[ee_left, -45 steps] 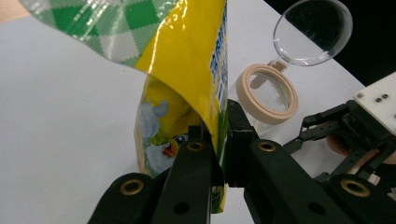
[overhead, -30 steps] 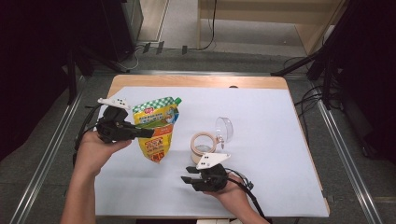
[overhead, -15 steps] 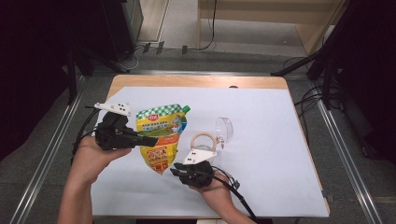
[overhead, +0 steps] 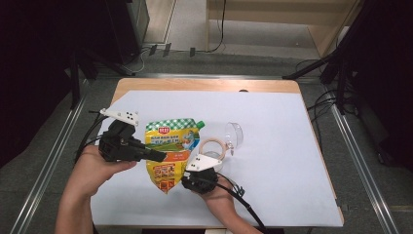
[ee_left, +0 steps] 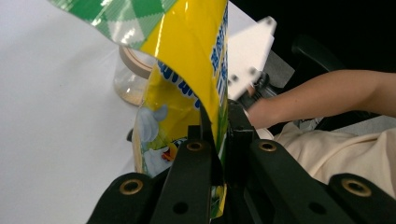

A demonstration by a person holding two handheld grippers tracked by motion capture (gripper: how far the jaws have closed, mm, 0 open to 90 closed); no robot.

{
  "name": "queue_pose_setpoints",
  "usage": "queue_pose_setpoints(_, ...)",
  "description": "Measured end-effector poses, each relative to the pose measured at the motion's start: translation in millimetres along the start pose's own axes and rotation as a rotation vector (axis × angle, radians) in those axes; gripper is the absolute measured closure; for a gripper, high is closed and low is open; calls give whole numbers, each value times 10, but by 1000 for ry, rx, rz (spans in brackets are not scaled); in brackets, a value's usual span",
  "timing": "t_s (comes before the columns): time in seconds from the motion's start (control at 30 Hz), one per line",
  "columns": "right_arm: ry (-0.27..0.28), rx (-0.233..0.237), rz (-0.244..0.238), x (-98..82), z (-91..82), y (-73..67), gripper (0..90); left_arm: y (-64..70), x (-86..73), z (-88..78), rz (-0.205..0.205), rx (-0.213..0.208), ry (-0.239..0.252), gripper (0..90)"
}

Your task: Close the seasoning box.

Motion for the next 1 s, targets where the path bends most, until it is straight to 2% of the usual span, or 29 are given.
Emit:
queue_pose_setpoints(0.13,5,8,-81,-13,-52,-89,725,-11,27,38,-16,21,18,891)
queue_pose_setpoints(0.2,-6,18,-102,-14,-86,-121,717,-15,49,77,-30,29,37,881)
queue_pose_setpoints(0.27,-20,19,-113,-15,-108,-140,716,-6,69,124,-27,28,44,881)
queue_pose_setpoints(0.37,-35,32,-105,-35,-141,-140,716,-1,91,179,-30,44,42,877)
queue_pose_setpoints(0.5,-51,48,-87,-52,-163,-129,716,-14,110,245,-53,56,53,860)
queue_pose_setpoints(0.53,-54,58,-83,-50,-168,-130,717,-20,112,262,-66,53,57,852)
queue_pose_setpoints(0.83,-91,101,-76,-40,-228,-224,727,-13,133,342,-74,59,52,833)
queue_pose_setpoints(1.0,-99,125,-48,-44,-261,-242,733,-34,142,377,-96,69,60,817)
Point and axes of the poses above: each handheld gripper's, and its own axes: z roughly forward along the jaws, x roughly out of its top, y roughly to its right, the point moved 1 cm from there along z, roughly forward along the jaws, and after that the axes turned 2 degrees about y, right-handed, at the moved point
